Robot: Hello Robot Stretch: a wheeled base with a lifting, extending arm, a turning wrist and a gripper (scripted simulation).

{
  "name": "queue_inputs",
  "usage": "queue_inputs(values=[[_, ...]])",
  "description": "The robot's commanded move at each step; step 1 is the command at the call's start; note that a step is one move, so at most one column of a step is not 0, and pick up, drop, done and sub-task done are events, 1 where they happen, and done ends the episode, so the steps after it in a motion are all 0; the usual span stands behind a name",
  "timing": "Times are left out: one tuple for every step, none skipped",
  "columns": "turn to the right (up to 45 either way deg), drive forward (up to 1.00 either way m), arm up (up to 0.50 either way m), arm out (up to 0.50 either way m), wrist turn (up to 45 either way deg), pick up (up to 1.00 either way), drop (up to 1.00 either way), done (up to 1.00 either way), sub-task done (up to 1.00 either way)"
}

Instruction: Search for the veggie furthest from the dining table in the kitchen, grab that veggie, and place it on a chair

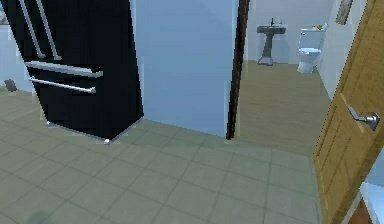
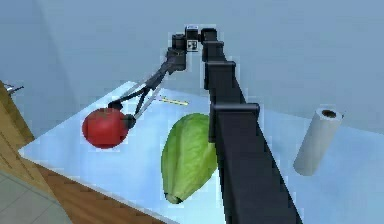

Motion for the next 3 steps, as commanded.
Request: queue_inputs(values=[[0.0, 0.00, 0.00, -0.48, 0.0, 0.00, 0.00, 0.00, 0.00], [-30.0, 0.00, 0.00, 0.00, 0.0, 0.00, 0.00, 0.00, 0.00], [0.0, 0.25, 0.00, 0.00, 0.0, 0.00, 0.00, 0.00, 0.00]])
